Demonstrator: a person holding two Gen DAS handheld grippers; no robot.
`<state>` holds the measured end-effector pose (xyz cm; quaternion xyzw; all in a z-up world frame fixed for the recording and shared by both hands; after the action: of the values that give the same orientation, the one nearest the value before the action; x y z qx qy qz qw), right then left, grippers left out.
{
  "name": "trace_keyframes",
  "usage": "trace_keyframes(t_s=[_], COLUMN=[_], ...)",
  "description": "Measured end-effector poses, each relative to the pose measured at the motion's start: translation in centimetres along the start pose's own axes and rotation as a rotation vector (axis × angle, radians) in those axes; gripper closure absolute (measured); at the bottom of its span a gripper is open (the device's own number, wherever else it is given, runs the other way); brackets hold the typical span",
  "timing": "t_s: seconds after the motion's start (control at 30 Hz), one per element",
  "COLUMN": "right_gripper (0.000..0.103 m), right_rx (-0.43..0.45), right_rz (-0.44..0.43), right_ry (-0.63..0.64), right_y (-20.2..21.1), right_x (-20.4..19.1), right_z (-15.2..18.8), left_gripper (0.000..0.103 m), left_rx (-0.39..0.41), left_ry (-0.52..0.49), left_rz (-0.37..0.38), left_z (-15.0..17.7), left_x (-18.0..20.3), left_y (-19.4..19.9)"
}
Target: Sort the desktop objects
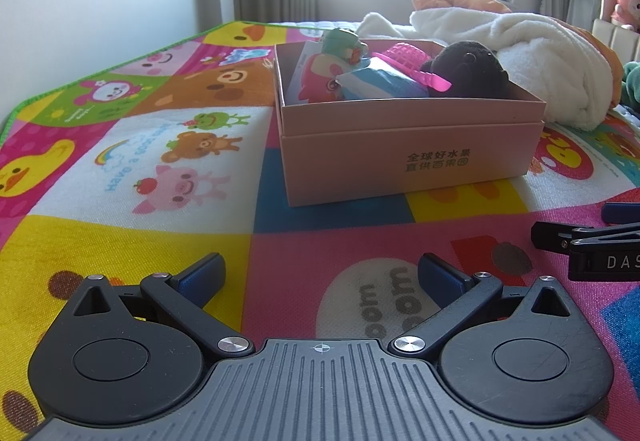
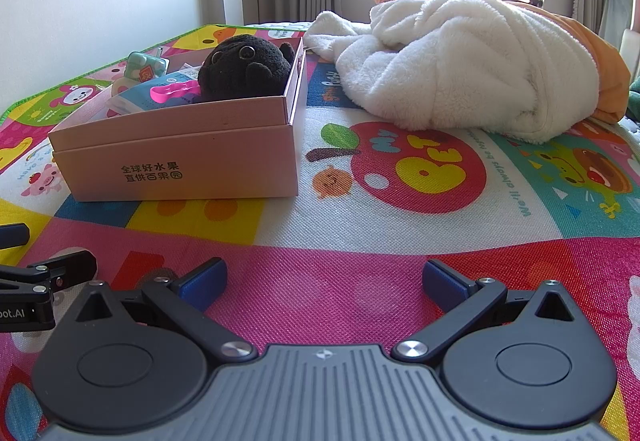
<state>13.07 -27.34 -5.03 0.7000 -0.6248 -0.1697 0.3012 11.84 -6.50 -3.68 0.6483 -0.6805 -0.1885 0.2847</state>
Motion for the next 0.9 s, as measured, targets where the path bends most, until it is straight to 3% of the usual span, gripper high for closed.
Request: trace_keyframes(t_s=[0.37,0.57,0.9], right_gripper=[0.0,0.0,0.0], right_rx=[0.0,0.0,0.0], right_rz=[0.0,0.0,-0.001], right_ry=[0.0,0.0,-0.001], right_y=[0.0,0.01,0.03], right_x=[-0.03,-0.03,-0.01], right_z=[0.0,0.0,0.0], left_gripper=[0.0,0.0,0.0], left_rx=[0.018,-0.003,-0.003], left_ry=[-0.044,0.022,0.007], left_rz=[-0.036,0.018,0.005], left_z=[0.15,-0.02,0.04], left_x=[0.59,-0.38,0.0], left_y=[0.18,0.01,-0.01])
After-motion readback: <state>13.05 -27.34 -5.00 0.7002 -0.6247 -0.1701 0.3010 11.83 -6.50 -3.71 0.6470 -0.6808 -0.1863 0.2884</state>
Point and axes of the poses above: each gripper's, at about its wrist camera, not at the fingertips, and y roughly against the way its jaws point, x to its right, z to its underside, the point moved 6 cm from there along -y, roughly the way its jaws point, and after that the axes turned 12 degrees about y, right-handed, at the moved point
